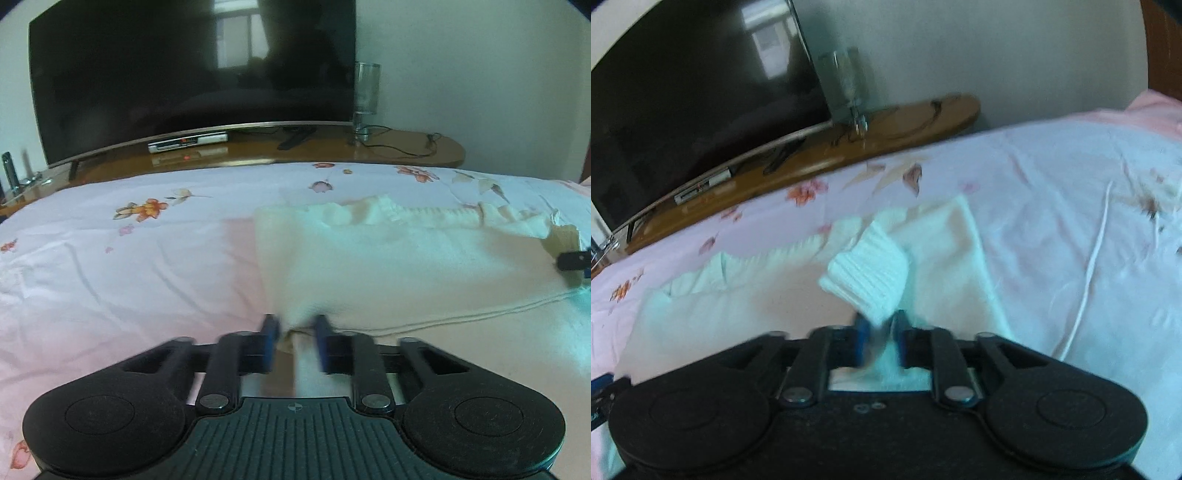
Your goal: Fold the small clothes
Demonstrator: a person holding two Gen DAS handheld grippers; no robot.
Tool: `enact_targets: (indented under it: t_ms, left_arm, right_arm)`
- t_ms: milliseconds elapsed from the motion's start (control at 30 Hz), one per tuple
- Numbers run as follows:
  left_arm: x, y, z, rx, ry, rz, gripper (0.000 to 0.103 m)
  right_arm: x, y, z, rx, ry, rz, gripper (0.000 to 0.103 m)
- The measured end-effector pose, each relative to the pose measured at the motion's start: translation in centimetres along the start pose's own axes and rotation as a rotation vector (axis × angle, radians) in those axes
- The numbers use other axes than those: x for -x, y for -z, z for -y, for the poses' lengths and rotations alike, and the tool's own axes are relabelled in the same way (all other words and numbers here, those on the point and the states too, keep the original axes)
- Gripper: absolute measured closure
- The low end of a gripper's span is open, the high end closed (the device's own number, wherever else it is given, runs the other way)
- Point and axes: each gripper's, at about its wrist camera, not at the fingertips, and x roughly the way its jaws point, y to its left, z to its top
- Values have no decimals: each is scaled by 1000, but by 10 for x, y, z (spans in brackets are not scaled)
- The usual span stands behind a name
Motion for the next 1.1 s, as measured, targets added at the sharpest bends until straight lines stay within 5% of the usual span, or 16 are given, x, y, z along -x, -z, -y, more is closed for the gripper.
enact_targets:
  t_ms: [100,167,200,267,300,533,567,633,700,733,767,800,833,900,1033,1100]
  left_arm:
    - [2,4,-4,18,2,-3,92]
    - [2,6,-15,91,9,-16,93]
    - [2,7,-18,116,14,-21,93]
    - [1,9,-19,131,14,-22,93]
    - [1,10,-18,137,13,-23,94]
    - [0,12,-29,249,24,-54,95]
    - [1,11,-30,262,27,-66,95]
    - [7,5,-34,295,49,-77,95]
    - [13,-3,-38,327,79,-81,94]
    - [14,-8,-40,345,84,-81,89]
    - [12,-12,-42,357,94,-85,57]
    - [9,-17,-43,371,97,-94,10]
    - [6,-22,-43,391,74,-81,0]
    - [2,-32,-42,392,59,-31,0]
    - [-40,-53,-46,454,59,-76,1]
    - [-62,-57,-48,477,53,-100,27]
  right_arm:
    - [5,-2,3,-13,8,22,55]
    - [6,-6,5,-19,14,36,54]
    - [6,-7,5,-22,10,36,61]
    - [5,-7,6,-15,23,34,92]
    - [5,-6,9,-19,30,33,96]
    - [2,-1,28,-11,32,-28,96]
    - [5,-3,30,-14,17,-32,93]
    - [15,-8,37,-64,-25,-12,69]
    - [19,-11,40,-68,-30,2,68]
    - [18,-13,42,-66,-30,0,68]
    - [15,-14,44,-78,-33,-6,68]
    - [12,-15,45,-92,-34,-10,68]
    - [9,-16,46,-106,-39,-13,68]
    - [3,-18,48,-120,-41,-16,68]
    - [-11,-24,49,-136,-39,-18,75]
    - [-17,-28,49,-139,-27,-11,83]
